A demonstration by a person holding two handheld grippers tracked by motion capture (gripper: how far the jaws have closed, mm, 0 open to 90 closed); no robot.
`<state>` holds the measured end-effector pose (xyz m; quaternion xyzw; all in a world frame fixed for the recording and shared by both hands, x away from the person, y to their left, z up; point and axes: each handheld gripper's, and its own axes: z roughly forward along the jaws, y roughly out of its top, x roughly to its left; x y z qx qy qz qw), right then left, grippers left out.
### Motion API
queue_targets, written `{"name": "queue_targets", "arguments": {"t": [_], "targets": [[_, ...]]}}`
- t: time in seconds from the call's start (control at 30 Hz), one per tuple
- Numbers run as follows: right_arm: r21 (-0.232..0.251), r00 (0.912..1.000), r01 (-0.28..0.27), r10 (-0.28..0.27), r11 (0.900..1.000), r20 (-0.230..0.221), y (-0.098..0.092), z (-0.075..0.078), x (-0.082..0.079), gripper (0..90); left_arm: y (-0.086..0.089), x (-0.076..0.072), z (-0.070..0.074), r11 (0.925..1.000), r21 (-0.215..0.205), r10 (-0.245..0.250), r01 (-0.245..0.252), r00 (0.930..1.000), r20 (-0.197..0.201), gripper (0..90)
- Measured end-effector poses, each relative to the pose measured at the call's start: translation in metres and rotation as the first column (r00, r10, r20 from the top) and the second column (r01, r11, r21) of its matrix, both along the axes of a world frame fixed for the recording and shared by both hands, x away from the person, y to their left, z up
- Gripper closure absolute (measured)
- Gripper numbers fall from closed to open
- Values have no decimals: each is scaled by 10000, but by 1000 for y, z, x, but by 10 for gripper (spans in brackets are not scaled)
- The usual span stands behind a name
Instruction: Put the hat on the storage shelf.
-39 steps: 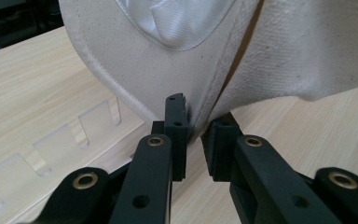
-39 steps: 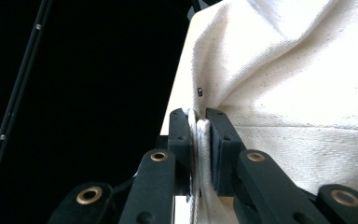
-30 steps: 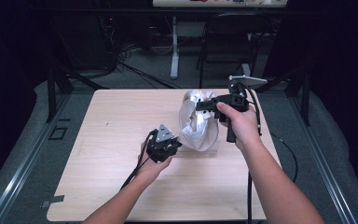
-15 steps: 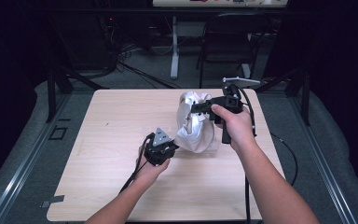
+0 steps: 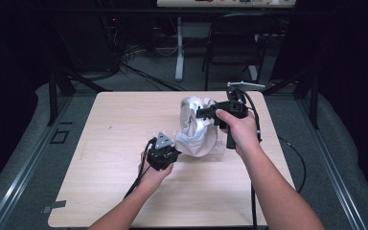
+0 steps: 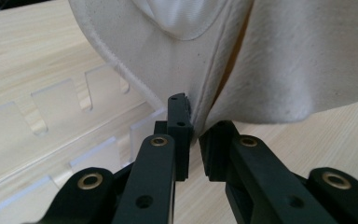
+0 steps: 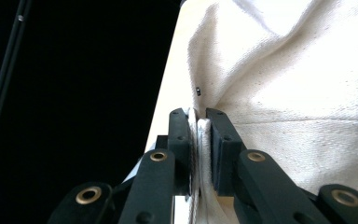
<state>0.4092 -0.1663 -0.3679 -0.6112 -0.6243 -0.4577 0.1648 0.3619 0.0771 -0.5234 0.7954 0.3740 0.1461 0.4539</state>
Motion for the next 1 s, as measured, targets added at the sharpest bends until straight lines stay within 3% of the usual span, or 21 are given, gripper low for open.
{"name": "queue_targets", "arguments": {"t": [0.13,0.3,0.5,0.63,0.8,1.0], "targets": [[-126,9999,-83,82,9999,-87,1,-6,1,812,0,0,-4,9998,179,39,-36,9999,-138,843],[-311,9999,-44,39,9995,-163,3,-11,4,812,-1,3,-12,9984,558,139,-104,9980,-617,844],[-396,9997,-71,61,9992,-232,7,-17,6,812,-2,3,-15,9983,554,199,-157,9968,-772,844],[-421,9997,18,-29,9991,-253,5,-20,6,811,-2,1,-15,9973,726,144,-109,9987,-479,839],[-468,9997,123,-133,9988,-209,-1,-20,3,809,-2,0,-14,9985,514,200,-170,9981,-583,807],[-385,9995,166,-176,9991,-250,-3,-23,4,799,1,-8,-7,9992,366,132,-129,9999,-97,684]]}}
